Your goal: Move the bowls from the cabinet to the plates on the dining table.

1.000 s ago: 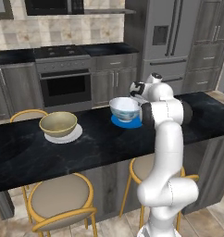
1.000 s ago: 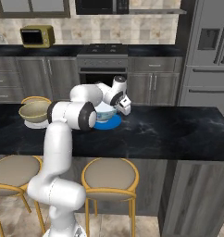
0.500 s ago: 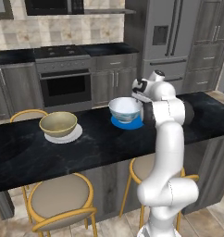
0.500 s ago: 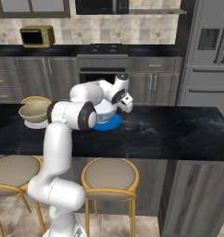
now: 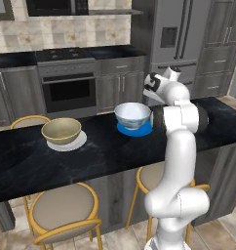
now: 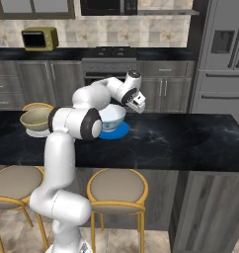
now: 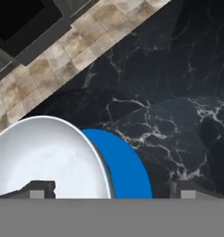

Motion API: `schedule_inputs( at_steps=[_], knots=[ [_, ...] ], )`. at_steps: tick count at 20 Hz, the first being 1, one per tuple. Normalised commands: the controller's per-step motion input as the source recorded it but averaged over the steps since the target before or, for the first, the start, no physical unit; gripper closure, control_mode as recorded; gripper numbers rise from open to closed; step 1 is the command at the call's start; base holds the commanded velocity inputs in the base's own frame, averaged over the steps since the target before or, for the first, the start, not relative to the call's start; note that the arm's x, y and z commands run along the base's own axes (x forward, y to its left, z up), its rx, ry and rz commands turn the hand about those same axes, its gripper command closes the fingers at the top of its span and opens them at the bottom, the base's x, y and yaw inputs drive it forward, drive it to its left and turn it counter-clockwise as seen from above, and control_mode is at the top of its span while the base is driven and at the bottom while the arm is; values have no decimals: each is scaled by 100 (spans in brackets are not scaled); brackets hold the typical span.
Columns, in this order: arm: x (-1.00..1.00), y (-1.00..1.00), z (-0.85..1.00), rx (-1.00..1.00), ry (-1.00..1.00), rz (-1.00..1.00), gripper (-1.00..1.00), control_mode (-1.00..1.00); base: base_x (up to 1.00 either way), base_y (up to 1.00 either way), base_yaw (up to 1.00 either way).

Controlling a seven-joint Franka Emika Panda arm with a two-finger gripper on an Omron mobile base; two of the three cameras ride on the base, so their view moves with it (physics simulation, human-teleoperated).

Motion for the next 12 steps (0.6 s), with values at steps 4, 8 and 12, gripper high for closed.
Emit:
schedule_inputs(
  at_steps=[4,8,12],
  knots=[
    [-18,-9,55,0,-4,4,-100,-100,0,0,0],
    [-20,-14,55,0,-4,4,-100,-100,0,0,0],
    [-30,-17,49,0,-6,5,-100,-100,0,0,0]
  ],
)
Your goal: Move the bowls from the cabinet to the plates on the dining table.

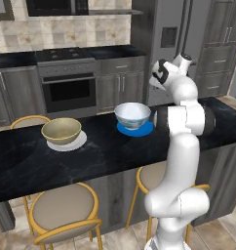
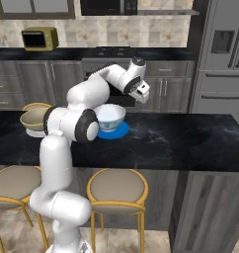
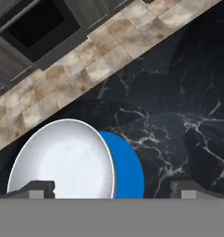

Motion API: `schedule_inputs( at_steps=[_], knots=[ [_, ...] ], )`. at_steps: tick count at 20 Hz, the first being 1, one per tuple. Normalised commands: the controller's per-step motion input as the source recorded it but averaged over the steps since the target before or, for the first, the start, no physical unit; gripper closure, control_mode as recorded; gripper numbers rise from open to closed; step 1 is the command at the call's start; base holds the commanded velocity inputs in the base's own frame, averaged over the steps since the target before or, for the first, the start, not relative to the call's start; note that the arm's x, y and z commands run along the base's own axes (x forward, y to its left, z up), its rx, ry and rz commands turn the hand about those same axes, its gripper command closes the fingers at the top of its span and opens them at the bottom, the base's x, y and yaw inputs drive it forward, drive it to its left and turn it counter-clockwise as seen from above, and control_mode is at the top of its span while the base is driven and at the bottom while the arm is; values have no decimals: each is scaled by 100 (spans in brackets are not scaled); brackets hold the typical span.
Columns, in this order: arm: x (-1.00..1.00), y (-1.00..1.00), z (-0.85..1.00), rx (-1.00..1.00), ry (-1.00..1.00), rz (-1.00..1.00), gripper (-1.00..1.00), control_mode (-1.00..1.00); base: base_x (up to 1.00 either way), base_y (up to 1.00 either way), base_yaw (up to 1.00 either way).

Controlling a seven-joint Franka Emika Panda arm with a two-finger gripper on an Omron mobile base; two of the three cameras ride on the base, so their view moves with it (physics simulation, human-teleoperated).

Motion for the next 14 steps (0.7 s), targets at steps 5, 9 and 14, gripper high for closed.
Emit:
schedule_inputs(
  at_steps=[5,9,14],
  knots=[
    [-36,-17,43,1,-7,5,-100,-100,0,0,0],
    [-37,-15,40,1,-8,6,-100,-100,0,0,0],
    [-41,-11,37,1,-8,6,-100,-100,0,0,0]
  ],
)
